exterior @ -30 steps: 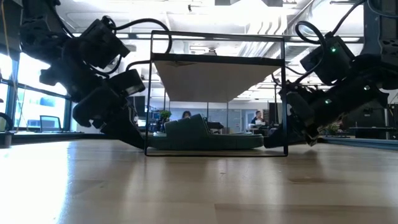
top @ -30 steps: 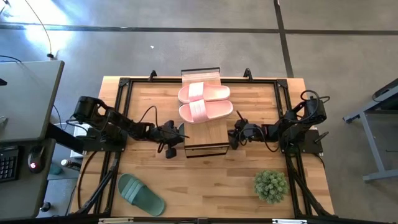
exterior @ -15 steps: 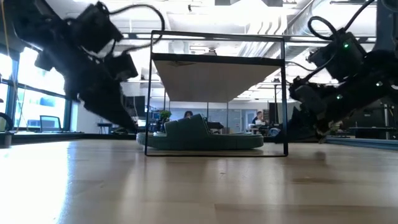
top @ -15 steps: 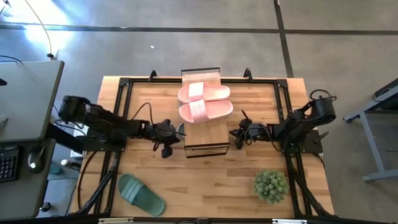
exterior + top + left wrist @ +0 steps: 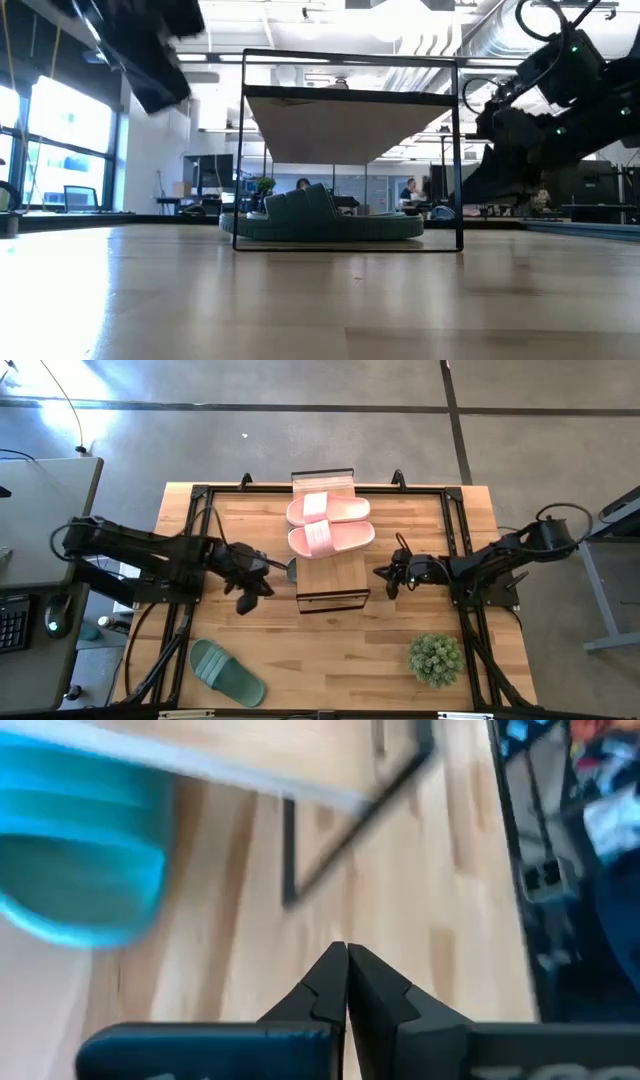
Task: Pick and place slides into the shelf
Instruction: Put the green slide under the shelf
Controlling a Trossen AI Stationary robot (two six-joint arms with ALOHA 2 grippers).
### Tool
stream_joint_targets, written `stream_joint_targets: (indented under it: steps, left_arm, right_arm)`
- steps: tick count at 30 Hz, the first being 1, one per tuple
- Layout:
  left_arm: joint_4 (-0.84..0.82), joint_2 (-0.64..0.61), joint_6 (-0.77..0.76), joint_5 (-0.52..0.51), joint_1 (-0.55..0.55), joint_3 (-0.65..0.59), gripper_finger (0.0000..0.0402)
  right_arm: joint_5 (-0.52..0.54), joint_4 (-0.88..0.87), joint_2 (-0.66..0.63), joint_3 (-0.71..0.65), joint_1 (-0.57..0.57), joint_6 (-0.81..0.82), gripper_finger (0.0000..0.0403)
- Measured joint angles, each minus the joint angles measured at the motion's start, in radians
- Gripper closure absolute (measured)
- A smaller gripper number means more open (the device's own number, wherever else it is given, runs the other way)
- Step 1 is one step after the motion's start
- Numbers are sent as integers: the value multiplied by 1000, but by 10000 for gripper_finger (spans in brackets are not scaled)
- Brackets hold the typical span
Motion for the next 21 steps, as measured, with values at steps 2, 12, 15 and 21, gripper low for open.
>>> stream_joint_targets:
  steps: [2,12,15,21]
  left_arm:
    - [-195,-6,-39,7,-22,88,401]
    - [-673,-33,-437,3,-206,274,401]
    - [-696,-43,-541,-4,-279,273,401]
    - [-700,-66,-764,-17,-446,273,401]
  right_arm:
    - [-17,-18,-27,2,0,-1,403]
    - [-166,-67,-147,0,0,36,403]
    - [-197,-71,-164,0,0,50,403]
    - [-227,-82,-172,0,0,51,403]
